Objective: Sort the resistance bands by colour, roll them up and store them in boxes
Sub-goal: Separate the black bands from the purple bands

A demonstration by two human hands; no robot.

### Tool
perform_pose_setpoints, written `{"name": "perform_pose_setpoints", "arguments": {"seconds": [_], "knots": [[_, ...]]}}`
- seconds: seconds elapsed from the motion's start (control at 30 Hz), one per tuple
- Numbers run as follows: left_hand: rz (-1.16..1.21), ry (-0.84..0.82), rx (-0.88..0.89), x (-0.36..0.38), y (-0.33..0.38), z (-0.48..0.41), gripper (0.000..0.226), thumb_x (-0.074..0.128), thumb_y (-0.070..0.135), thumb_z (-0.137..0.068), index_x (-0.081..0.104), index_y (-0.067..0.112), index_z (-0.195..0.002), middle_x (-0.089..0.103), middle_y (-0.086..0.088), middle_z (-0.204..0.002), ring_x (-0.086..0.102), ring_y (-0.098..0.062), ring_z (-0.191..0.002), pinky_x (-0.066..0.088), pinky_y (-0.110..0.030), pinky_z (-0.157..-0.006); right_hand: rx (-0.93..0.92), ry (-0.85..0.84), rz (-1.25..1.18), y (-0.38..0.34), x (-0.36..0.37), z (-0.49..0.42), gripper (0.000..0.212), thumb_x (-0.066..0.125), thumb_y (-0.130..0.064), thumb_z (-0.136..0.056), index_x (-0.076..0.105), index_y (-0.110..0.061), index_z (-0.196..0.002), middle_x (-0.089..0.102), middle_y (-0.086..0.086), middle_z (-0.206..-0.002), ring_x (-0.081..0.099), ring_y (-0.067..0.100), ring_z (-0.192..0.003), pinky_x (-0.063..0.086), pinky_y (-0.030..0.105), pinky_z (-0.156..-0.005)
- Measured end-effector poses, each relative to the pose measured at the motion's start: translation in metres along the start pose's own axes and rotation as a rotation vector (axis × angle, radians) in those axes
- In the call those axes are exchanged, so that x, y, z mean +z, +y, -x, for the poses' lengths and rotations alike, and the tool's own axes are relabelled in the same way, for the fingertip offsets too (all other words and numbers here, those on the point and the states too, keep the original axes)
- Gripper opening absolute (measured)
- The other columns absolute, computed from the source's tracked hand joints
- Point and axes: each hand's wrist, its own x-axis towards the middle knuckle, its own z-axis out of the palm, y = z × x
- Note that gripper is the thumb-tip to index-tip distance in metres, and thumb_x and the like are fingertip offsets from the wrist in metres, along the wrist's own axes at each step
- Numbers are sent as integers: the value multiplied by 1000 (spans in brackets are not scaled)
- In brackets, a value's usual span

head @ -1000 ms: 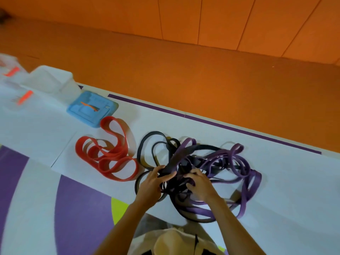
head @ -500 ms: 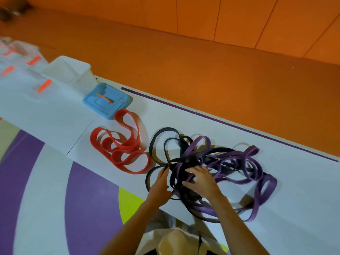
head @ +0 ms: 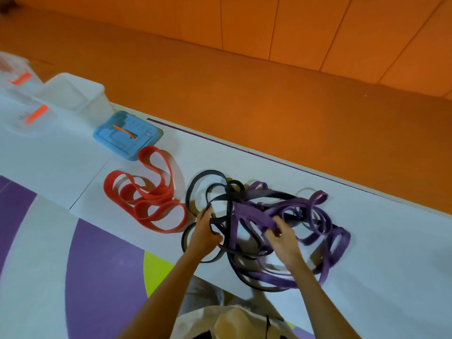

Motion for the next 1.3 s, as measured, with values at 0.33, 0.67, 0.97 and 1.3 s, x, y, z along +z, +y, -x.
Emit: {"name": "perform_pose_setpoints", "arguments": {"seconds": [0.33,0.67,0.97,1.3], "knots": [[119,-78,-48,11,26,-8,84,70,6,-64,51,20,-144,56,-30,-136,55,-61,-124,52,-73,-96,120,671,-714,-7,-86,16,26,38,-5,-87,58,-21,-84,53,4,-79,41,18,-69,30,34,-62],[11,-80,-145,26,39,-15,64,76,-2,-69,53,12,-127,34,-15,-150,53,-28,-118,64,-44,-81,315,946,-1206,5,-100,25,24,42,-25,-91,52,-22,-69,57,-4,-65,51,20,-62,40,28,-59],[-167,-153,-56,25,30,-10,119,86,6,-79,7,10,-168,4,-10,-175,21,-37,-159,37,-46,-122,751,943,-210,51,-90,28,58,64,-21,-99,42,-6,-150,41,24,-154,39,44,-141,35,57,-114],[-203,-184,52,26,20,2,112,84,14,-86,8,12,-168,3,-7,-177,14,-27,-162,28,-31,-122,199,-55,760,19,-64,-26,52,69,-43,-98,53,-40,-148,6,3,-174,16,35,-157,31,63,-119]]}}
